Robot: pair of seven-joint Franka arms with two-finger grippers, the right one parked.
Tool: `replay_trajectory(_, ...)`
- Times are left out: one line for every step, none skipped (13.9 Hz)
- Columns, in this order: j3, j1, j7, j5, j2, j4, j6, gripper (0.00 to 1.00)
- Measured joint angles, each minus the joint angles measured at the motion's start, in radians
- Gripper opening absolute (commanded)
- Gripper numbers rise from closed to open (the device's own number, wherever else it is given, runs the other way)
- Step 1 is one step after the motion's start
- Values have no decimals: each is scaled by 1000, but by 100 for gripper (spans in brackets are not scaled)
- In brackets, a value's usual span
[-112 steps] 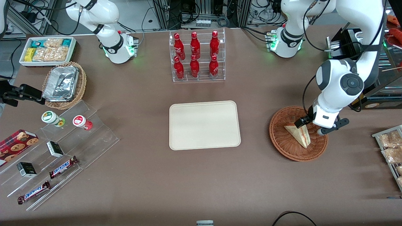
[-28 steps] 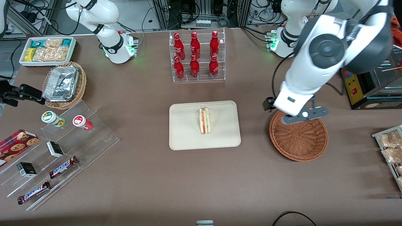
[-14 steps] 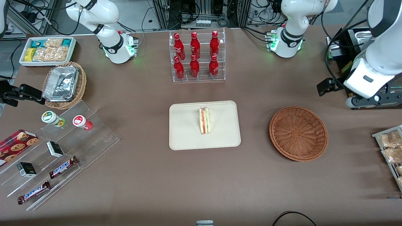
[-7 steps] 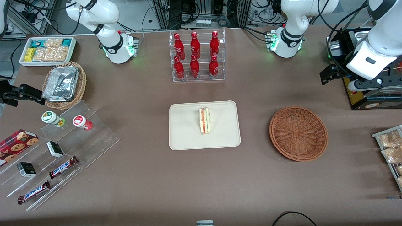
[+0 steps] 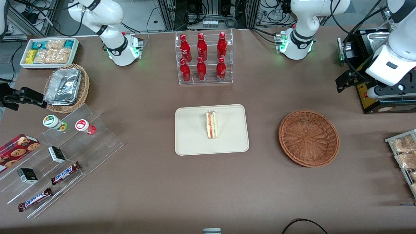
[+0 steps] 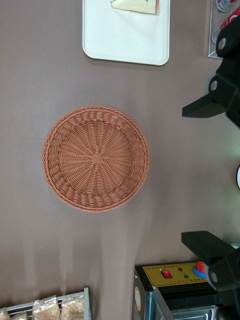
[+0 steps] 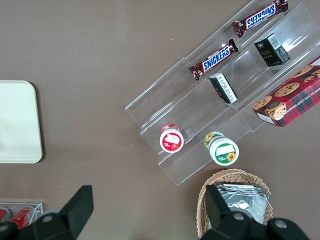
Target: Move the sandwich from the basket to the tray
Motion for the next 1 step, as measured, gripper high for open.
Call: replay_trajectory(13, 0, 0, -5, 5, 7, 0, 100)
